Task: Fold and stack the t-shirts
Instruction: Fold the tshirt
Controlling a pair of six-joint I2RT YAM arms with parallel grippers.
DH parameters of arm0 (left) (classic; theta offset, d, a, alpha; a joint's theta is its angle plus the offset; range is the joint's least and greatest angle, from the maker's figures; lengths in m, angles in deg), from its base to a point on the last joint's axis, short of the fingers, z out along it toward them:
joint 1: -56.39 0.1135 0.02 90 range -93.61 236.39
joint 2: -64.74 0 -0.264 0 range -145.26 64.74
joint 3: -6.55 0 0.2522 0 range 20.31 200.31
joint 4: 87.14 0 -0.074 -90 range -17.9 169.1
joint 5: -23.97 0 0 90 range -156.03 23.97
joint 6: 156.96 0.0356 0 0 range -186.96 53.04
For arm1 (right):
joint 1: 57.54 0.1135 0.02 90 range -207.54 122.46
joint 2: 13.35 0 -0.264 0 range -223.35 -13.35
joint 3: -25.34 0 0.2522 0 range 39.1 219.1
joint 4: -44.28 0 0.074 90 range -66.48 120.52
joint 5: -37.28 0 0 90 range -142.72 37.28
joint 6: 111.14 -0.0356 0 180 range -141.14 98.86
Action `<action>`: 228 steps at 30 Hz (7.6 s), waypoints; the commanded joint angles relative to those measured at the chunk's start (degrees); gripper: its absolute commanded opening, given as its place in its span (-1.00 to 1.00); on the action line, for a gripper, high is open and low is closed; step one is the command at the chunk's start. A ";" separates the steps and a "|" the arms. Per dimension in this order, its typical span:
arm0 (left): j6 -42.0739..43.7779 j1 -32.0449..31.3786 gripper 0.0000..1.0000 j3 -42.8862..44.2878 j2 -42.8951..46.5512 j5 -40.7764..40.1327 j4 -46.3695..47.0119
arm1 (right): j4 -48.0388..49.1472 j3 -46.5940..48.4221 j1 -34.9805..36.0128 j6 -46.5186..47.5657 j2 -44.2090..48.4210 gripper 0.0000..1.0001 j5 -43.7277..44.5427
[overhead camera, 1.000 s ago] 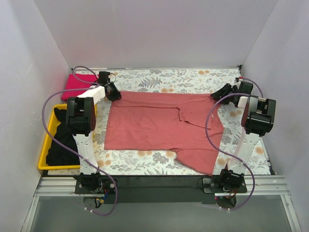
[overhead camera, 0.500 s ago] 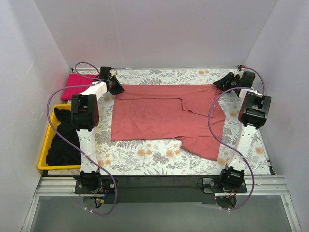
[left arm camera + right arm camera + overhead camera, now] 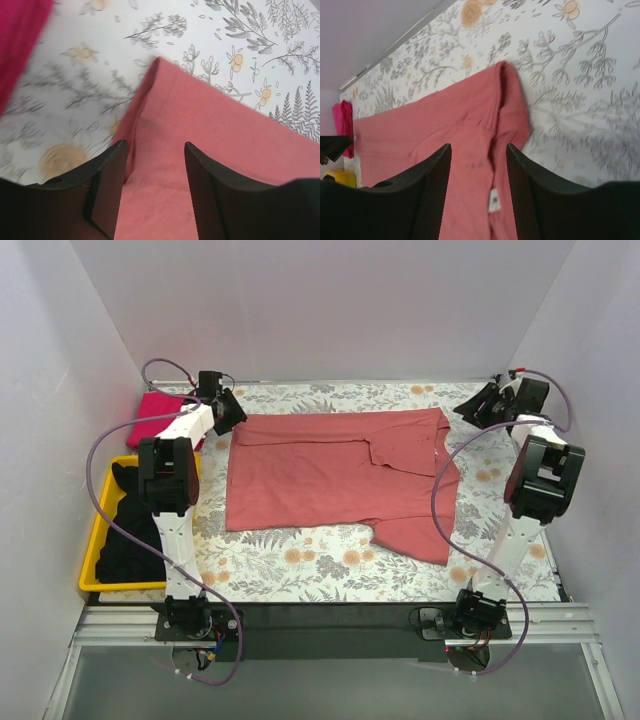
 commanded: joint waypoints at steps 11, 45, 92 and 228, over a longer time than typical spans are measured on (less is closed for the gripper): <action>-2.51 -4.23 0.12 -33.59 41.68 -7.19 -5.22 | -22.88 -30.81 7.69 10.50 44.07 0.16 24.59; -13.58 -13.21 0.00 -59.36 49.71 -17.65 -13.03 | -29.74 -48.86 15.17 14.19 59.56 0.17 28.91; -14.38 -12.69 -1.00 -61.83 53.57 -15.90 -12.24 | -27.89 -50.72 9.81 9.53 48.39 -0.97 37.26; 0.92 -18.66 0.27 -65.87 63.77 -12.73 4.46 | 2.16 -60.20 24.49 -30.46 44.97 -0.43 33.75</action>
